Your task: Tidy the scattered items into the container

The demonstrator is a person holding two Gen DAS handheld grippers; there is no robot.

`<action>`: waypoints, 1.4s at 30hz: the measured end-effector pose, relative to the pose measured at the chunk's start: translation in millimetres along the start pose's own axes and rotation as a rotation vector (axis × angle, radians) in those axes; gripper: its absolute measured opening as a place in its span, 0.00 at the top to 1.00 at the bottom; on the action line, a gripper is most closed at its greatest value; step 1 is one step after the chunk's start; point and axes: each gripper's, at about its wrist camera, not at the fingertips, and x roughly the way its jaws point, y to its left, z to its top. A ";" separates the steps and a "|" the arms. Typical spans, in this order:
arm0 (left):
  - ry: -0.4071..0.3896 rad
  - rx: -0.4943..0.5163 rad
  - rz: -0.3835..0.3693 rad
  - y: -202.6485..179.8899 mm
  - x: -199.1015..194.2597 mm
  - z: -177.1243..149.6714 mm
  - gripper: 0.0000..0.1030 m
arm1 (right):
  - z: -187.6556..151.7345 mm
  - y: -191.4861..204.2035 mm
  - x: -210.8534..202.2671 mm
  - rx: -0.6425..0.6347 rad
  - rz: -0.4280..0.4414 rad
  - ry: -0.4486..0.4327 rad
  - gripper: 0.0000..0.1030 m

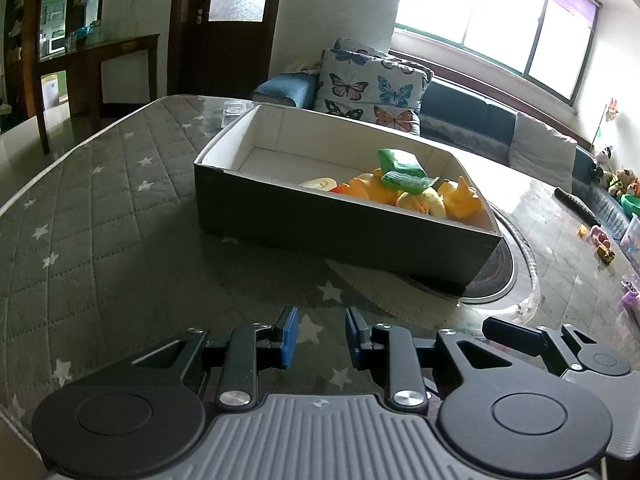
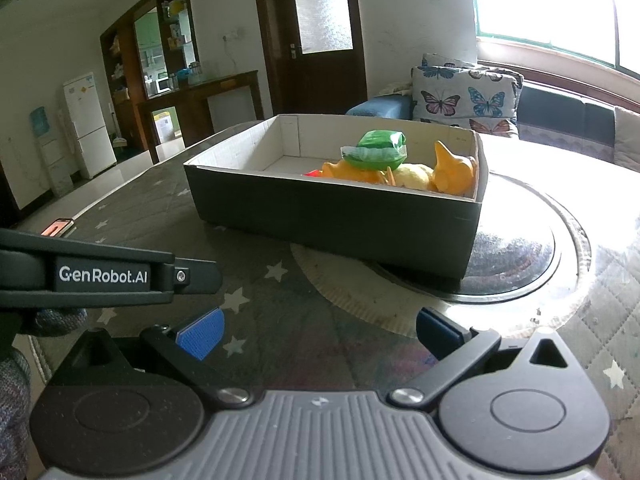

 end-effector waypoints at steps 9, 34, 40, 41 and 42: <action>0.002 0.023 0.001 -2.1 4.9 3.4 0.73 | 3.6 0.0 5.3 0.011 -0.004 0.001 0.00; -0.003 0.051 -0.001 -3.0 15.1 24.6 0.73 | 20.3 -1.5 16.2 0.029 -0.032 -0.003 0.00; 0.002 0.058 -0.007 -4.2 19.7 30.4 0.73 | 25.5 -5.2 18.8 0.040 -0.043 0.001 0.00; 0.002 0.059 -0.009 -4.6 20.7 31.4 0.73 | 26.2 -5.6 19.1 0.042 -0.046 0.001 0.00; 0.003 0.062 -0.010 -5.2 21.8 32.2 0.73 | 26.9 -6.2 20.0 0.043 -0.047 0.001 0.00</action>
